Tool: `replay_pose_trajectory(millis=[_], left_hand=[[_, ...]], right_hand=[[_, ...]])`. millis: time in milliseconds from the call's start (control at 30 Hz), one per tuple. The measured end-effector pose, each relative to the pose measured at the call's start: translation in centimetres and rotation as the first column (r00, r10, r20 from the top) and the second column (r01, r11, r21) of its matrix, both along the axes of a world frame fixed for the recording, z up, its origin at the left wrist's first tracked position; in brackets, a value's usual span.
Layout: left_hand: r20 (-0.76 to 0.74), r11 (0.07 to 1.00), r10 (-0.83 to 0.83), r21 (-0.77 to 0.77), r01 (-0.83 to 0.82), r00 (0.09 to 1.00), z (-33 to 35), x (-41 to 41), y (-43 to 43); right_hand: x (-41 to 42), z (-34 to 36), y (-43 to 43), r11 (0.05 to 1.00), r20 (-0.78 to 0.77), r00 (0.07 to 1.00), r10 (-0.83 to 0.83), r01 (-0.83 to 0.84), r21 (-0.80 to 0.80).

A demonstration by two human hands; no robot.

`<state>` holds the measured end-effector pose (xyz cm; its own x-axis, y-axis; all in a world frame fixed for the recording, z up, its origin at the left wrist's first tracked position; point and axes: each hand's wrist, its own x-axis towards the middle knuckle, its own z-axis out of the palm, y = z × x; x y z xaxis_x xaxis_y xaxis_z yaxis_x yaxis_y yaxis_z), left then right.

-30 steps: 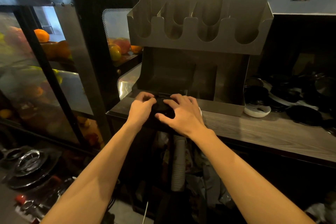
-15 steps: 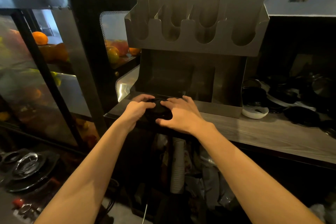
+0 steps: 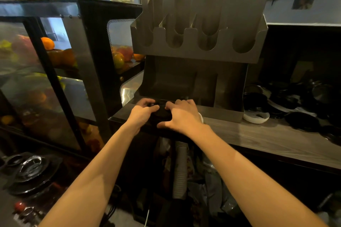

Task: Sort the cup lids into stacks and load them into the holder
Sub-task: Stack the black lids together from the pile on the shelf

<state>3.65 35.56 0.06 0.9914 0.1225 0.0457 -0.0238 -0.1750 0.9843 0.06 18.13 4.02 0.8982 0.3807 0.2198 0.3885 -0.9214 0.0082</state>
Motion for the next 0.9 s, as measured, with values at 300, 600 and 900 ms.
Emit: replay_pose_trajectory(millis=[300, 600, 900], left_hand=[[-0.030, 0.993, 0.081, 0.090, -0.078, 0.996, 0.0, -0.1, -0.3], [0.004, 0.972, 0.036, 0.230, -0.036, 0.999, 0.1, -0.7, -1.4], [-0.051, 0.995, 0.057, 0.087, -0.052, 0.997, 0.2, 0.1, -0.3]], right_hand=[[-1.0, -0.8, 0.5, 0.999, -0.010, 0.999, -0.044, 0.044, -0.011], [-1.3, -1.9, -0.3, 0.997, 0.016, 1.000, -0.013, 0.012, 0.070], [-0.7, -0.8, 1.0, 0.994, 0.003, 0.996, -0.093, 0.093, 0.055]])
